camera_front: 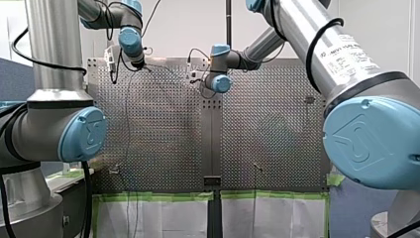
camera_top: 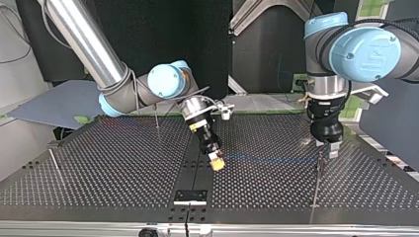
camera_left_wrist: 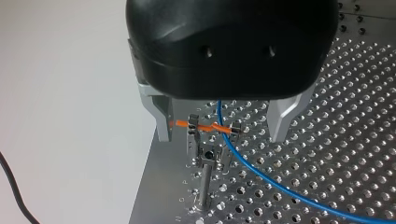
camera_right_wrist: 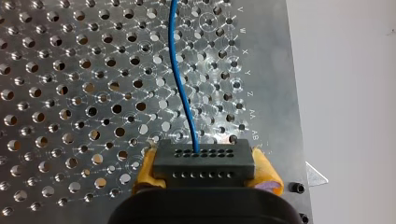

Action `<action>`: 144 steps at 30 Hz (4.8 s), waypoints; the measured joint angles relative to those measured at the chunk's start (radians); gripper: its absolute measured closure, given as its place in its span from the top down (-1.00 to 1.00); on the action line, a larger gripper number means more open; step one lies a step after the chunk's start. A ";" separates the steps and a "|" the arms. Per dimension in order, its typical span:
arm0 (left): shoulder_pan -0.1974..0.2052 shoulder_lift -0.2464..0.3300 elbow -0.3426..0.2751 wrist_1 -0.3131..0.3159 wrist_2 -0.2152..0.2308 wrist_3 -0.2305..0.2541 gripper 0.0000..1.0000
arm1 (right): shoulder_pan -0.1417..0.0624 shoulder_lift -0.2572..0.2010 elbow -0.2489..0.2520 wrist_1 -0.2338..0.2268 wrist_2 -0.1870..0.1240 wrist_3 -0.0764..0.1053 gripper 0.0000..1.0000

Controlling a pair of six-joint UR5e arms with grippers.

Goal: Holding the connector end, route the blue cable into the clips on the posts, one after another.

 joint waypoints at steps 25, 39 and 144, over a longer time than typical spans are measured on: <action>-0.013 -0.012 0.000 0.002 0.069 0.115 0.99 | 0.000 0.001 0.000 0.002 0.000 -0.002 -1.00; -0.050 -0.036 0.034 0.023 0.107 0.240 0.99 | 0.000 0.001 0.000 0.000 -0.002 0.003 -1.00; -0.075 -0.193 0.178 0.031 0.031 0.184 -0.68 | 0.006 0.000 0.000 0.007 -0.008 0.006 -1.00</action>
